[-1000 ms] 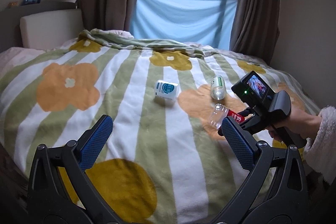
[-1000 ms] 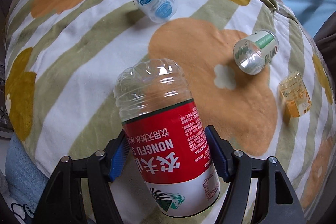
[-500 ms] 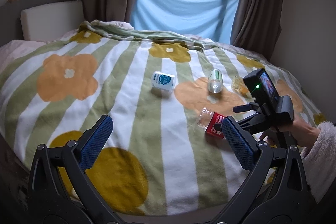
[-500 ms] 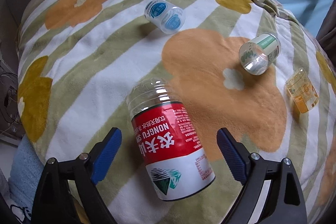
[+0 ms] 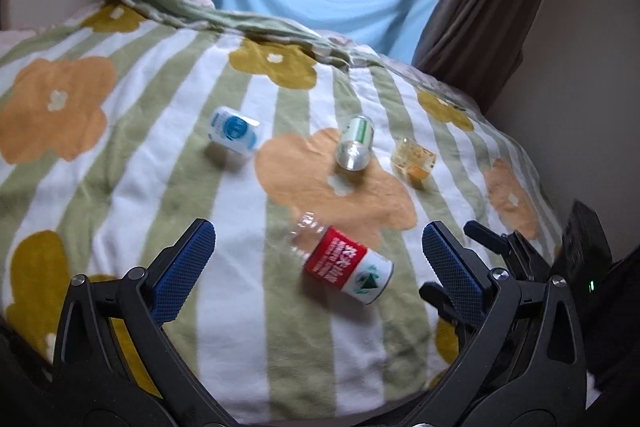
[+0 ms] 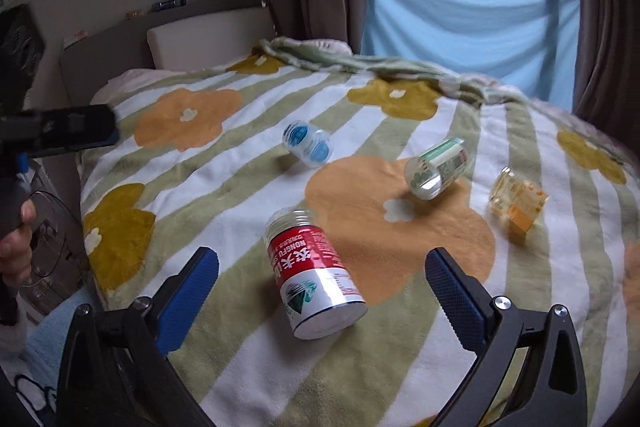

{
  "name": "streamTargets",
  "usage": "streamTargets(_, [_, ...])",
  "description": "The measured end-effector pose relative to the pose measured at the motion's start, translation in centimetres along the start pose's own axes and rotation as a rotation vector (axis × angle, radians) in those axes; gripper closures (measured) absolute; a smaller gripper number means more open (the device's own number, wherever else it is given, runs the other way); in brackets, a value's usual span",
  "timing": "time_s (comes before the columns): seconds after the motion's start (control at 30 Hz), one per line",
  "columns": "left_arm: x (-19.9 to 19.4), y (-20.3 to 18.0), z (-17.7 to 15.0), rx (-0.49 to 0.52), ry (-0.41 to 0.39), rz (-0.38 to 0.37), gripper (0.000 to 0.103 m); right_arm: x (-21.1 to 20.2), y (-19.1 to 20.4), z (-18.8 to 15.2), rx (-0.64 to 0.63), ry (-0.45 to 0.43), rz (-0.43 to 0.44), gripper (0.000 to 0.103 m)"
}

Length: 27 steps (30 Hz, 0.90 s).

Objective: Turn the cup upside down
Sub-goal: 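Grasp the red-labelled bottle body with the left gripper, then lift the bottle with the left gripper and stand it upright on the bed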

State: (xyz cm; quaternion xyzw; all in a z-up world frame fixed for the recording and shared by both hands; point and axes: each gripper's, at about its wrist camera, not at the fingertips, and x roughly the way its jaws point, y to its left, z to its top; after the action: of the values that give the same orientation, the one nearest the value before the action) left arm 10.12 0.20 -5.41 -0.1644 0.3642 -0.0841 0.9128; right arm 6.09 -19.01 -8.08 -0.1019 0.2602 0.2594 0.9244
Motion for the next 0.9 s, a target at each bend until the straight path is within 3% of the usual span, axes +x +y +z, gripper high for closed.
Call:
streamTargets(0.17, [7.5, 0.8, 0.2, -0.255, 0.210, -0.097, 0.000, -4.4, -0.4, -1.9, 0.016, -0.196, -0.076, 0.000])
streamTargets(0.23, [10.1, 1.9, -0.8, -0.381, 0.288, -0.102, 0.000, -5.3, -0.8, -2.5, 0.025, -0.216, -0.083, 0.000])
streamTargets(0.33, [12.7, 3.4, -2.4, -0.530, 0.330, -0.096, 0.001, -6.0, -1.4, -3.5, 0.032, -0.222, -0.087, 0.000])
streamTargets(0.53, [16.1, 4.8, -4.0, -0.642, 0.404, -0.070, 0.001, -6.8, -2.1, -4.7, 0.013, -0.241, -0.085, 0.000])
streamTargets(0.6, [17.1, 5.1, -4.2, -0.679, 0.415, -0.078, 0.006, -6.7, -2.2, -4.8, 0.007, -0.245, -0.079, 0.000])
streamTargets(0.77, [19.0, 5.2, -4.1, -0.697, 0.434, -0.078, 0.010, -6.6, -2.4, -5.5, 0.006, -0.251, -0.046, 0.000])
streamTargets(0.9, [19.7, 5.5, -4.0, -0.703, 0.436, -0.073, 0.029, -6.3, -2.4, -5.9, 0.000, -0.244, -0.038, 0.000])
